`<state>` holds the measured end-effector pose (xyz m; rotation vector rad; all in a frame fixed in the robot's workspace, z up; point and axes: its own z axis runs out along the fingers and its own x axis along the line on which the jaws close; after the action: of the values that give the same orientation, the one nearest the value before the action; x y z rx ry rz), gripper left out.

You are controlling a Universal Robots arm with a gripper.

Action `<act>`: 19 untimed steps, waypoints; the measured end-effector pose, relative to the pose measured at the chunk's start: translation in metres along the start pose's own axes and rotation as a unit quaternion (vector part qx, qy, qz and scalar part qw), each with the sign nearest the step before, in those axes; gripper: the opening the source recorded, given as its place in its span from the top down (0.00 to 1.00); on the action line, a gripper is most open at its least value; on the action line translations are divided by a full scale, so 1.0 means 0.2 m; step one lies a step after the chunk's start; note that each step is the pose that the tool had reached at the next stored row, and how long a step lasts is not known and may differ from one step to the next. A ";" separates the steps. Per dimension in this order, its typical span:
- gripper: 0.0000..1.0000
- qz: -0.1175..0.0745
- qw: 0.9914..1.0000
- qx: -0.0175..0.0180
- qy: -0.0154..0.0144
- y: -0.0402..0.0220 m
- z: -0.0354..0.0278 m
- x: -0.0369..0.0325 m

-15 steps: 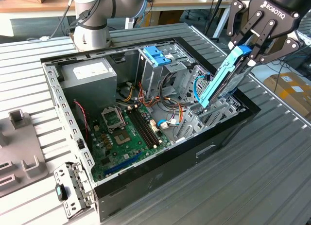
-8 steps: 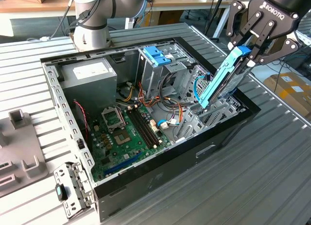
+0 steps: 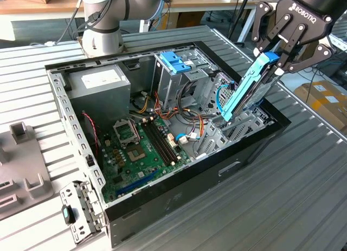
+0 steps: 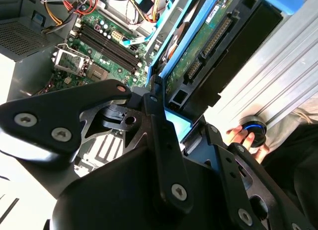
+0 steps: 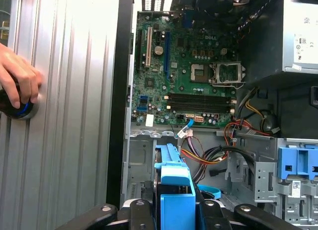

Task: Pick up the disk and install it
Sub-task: 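Insert the disk into the insertion slot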

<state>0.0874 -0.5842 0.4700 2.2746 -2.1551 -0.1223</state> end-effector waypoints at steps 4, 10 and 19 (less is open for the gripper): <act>0.63 0.000 1.000 0.000 0.000 0.002 0.004 0.000; 0.63 0.000 1.000 0.000 0.000 0.004 0.010 0.000; 0.63 0.000 1.000 0.000 0.000 0.005 0.024 0.001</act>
<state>0.0861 -0.5842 0.4653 2.2745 -2.1551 -0.1222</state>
